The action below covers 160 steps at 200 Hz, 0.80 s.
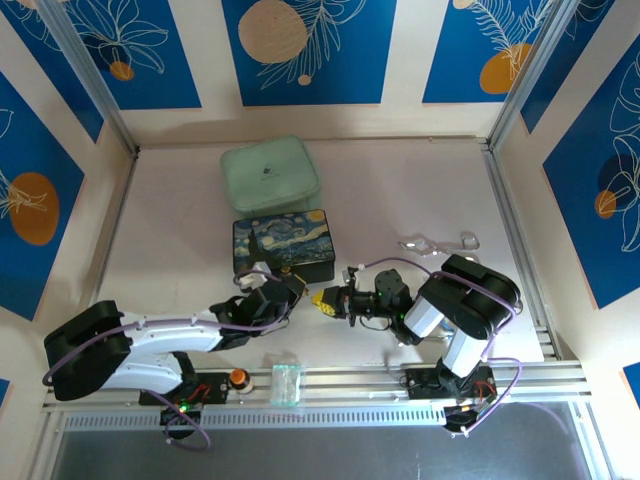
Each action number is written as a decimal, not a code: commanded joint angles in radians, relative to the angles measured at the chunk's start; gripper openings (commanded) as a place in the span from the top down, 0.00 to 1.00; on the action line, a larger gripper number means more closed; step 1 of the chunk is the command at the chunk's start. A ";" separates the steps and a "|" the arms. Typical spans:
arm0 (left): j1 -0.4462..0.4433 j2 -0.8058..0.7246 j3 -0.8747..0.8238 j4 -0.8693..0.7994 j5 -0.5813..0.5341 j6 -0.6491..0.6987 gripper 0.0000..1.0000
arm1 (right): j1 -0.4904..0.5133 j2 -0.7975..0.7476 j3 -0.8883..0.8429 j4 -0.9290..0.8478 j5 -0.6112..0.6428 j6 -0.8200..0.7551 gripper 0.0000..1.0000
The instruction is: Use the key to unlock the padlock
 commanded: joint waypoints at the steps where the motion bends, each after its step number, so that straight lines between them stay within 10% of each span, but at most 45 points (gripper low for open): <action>1: 0.005 0.013 0.028 -0.038 -0.032 0.024 1.00 | -0.007 -0.029 0.004 0.034 0.011 -0.011 1.00; 160: 0.006 0.047 0.033 -0.033 -0.030 0.022 1.00 | -0.022 -0.047 -0.006 0.034 0.021 -0.017 1.00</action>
